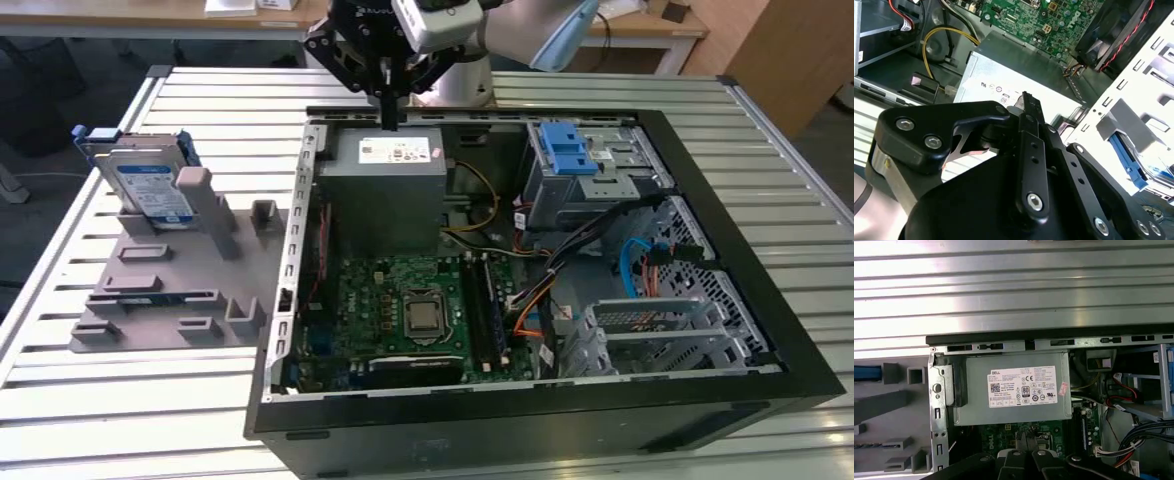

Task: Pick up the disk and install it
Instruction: 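Reach for the disk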

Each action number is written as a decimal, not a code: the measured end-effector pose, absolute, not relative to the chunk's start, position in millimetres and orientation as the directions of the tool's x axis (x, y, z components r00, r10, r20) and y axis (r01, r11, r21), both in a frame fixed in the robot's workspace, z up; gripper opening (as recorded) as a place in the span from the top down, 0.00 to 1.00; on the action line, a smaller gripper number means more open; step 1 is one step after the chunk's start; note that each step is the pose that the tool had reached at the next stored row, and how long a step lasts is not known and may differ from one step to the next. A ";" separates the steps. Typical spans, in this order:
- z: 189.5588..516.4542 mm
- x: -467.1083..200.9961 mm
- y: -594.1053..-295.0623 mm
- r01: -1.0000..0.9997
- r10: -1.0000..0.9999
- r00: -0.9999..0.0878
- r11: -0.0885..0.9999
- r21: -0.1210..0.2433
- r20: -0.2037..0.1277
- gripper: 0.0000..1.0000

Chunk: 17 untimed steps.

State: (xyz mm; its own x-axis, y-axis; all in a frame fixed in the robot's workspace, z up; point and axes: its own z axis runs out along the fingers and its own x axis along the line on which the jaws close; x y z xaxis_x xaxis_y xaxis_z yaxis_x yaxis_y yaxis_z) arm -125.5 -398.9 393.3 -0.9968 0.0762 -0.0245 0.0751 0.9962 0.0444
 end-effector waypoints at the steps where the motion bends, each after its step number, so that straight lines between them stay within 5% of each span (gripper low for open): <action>1: 393.3 -126.0 -398.9 0.075 0.076 -0.997 0.996 0.044 -0.024 0.89; 17: 393.3 -142.5 -398.0 0.075 0.076 -0.997 0.996 0.044 -0.024 0.89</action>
State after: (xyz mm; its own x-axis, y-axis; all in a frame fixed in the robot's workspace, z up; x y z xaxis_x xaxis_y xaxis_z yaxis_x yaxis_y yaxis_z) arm -142.5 -398.0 393.3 -0.9968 0.0762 -0.0245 0.0751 0.9962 0.0444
